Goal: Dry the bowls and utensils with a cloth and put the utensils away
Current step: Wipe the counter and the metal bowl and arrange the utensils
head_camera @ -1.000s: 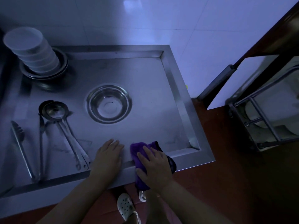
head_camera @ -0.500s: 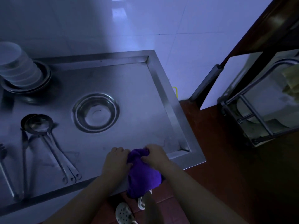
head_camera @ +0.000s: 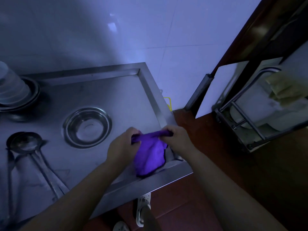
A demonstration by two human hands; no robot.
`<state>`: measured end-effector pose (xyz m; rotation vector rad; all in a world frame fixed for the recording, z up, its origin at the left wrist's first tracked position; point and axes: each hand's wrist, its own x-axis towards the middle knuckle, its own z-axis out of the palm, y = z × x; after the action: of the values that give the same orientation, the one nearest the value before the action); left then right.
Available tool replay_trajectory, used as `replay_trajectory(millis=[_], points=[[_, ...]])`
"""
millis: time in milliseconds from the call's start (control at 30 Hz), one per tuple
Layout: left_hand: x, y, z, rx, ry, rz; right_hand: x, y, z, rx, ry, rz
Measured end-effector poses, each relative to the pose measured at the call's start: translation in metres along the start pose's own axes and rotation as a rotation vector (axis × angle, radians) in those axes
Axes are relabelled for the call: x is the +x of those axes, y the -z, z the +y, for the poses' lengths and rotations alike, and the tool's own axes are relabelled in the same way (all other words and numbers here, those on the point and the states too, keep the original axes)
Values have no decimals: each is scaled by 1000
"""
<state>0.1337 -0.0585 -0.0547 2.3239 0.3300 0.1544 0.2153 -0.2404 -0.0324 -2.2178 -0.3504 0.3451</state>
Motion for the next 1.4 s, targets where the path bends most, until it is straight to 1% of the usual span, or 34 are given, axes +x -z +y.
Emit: replay_trajectory(millis=[67,133,200,267,333,367,400,433,467,533,567,600,633,667,733,800,867,933,1000,1033,1100,1133,1200,1267,1333,1400], points=[[4,0,15,6,-45,35,-1,14,-2,-61,64,64],[4,-4,23,7,-98,9,-9,24,4,-102,99,109],[-2,-13,26,0,-221,-43,-21,29,15,-188,125,110],[-11,-26,23,26,-363,-102,-34,29,33,-363,140,9],[-22,-41,15,159,-467,-175,-47,24,50,-606,82,-210],[-30,-48,10,236,-495,-253,-53,21,59,-705,37,-327],[-37,-56,6,283,-511,-350,-58,19,66,-741,-18,-405],[-45,-63,0,304,-537,-424,-62,16,72,-717,-71,-427],[-51,-68,-4,293,-560,-466,-64,15,74,-656,-106,-383],[-62,-71,-4,234,-596,-496,-63,12,76,-546,-114,-156],[-65,-70,-3,217,-642,-493,-62,9,76,-515,-98,-70],[-67,-70,-2,180,-673,-487,-60,4,74,-485,-59,-50],[-68,-69,0,152,-677,-490,-60,-1,73,-469,1,-100],[-68,-68,1,140,-656,-505,-60,-8,73,-485,52,-205],[-70,-69,-4,111,-576,-563,-63,-19,72,-637,100,-404],[-75,-72,-16,58,-429,-576,-65,-24,79,-768,128,-463],[-79,-74,-21,23,-321,-529,-68,-24,84,-789,162,-430],[-80,-75,-19,28,-250,-460,-69,-23,84,-670,191,-331],[-78,-76,-16,51,-218,-414,-68,-19,81,-517,182,-221],[-76,-76,-15,78,-202,-417,-68,-17,78,-477,167,-190],[-74,-78,-14,143,-208,-450,-70,-11,71,-441,170,-176],[-74,-78,-14,162,-228,-438,-72,-9,68,-437,195,-175],[-75,-76,-12,151,-262,-378,-83,-6,62,-474,293,-137],[-78,-71,-11,115,-331,-351,-98,-5,61,-587,378,-85],[-83,-67,-12,110,-413,-402,-110,-9,65,-720,392,-78],[-86,-62,-14,103,-426,-450,-114,-17,66,-760,339,-85]])
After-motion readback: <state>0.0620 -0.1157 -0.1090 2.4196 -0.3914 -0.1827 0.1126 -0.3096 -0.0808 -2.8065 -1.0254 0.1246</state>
